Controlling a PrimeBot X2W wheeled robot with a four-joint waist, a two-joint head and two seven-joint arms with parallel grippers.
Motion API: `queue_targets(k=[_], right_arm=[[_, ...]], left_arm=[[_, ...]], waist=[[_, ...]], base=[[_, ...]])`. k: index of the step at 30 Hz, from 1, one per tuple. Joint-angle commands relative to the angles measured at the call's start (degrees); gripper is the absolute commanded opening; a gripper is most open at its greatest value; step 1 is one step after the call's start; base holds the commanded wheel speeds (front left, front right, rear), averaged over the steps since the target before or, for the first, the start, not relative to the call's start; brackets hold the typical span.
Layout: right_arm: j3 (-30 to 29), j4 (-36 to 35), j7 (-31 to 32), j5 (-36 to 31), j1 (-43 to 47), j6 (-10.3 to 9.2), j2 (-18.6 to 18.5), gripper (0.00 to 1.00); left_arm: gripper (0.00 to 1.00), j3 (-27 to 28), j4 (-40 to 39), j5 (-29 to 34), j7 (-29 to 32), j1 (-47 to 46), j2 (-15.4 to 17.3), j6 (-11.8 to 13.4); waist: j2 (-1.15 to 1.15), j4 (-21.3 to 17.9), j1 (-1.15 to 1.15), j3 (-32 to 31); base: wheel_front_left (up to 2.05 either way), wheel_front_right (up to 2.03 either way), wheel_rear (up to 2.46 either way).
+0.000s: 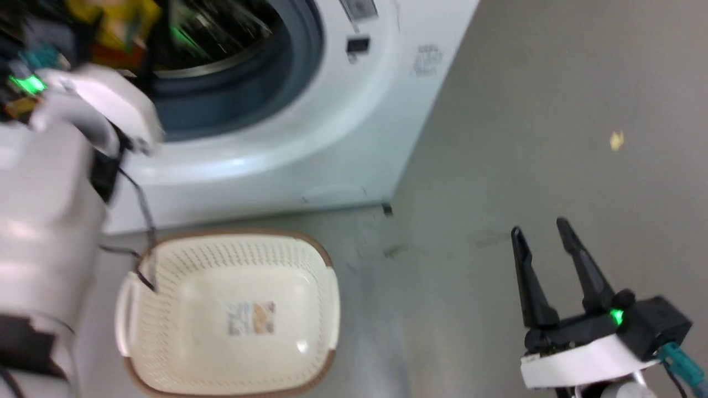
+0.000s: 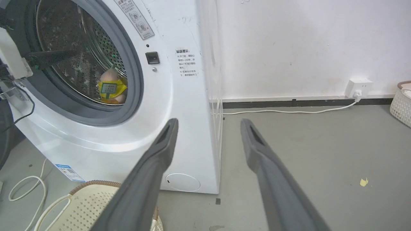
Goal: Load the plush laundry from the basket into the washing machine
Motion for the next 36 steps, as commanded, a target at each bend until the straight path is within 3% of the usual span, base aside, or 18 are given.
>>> queue_targets(k=[1,10,18,22,27,36], right_arm=[[0.12,0.35,-0.26,-0.54,0.79,0.03,-0.06,1.00],[-0.88,1.49,-0.26,-2.40,4.56,0.03,-0.06,1.00],[-2.11,0.27,-0.26,-2.75,7.38,0.03,-0.06,1.00],[-2.30,0.37,-0.26,-2.38,8.07,0.03,-0.06,1.00],[-1.73,1.23,-0.26,-2.47,9.24,0.03,-0.06,1.00],[-1.10,3.87,-0.26,-1.70,10.95,0.03,-0.06,1.00]], left_arm=[[1.00,0.78,-1.57,-0.72,-0.38,2.39,-0.64,0.46],[1.00,9.90,-31.19,0.17,-0.46,30.37,-3.11,6.69],[1.00,13.35,-49.59,3.09,-0.47,51.33,-3.72,13.11],[1.00,13.20,-52.96,3.97,-0.47,58.88,-5.21,16.00],[1.00,11.88,-53.81,5.89,-0.47,64.63,-6.24,17.84],[1.00,8.85,-49.59,6.40,-0.11,68.26,-7.67,17.36]], waist=[[0.00,5.01,0.02,-8.08],[0.00,9.85,0.02,-19.82],[0.00,11.93,0.02,-22.87],[0.00,12.43,0.02,-23.51],[0.00,12.74,0.02,-23.94],[0.00,12.74,0.02,-24.05]], base=[[0.00,0.00,0.00],[0.00,0.00,0.00],[0.00,0.00,0.00],[0.00,0.00,0.00],[0.00,0.00,0.00],[0.00,0.00,0.00]])
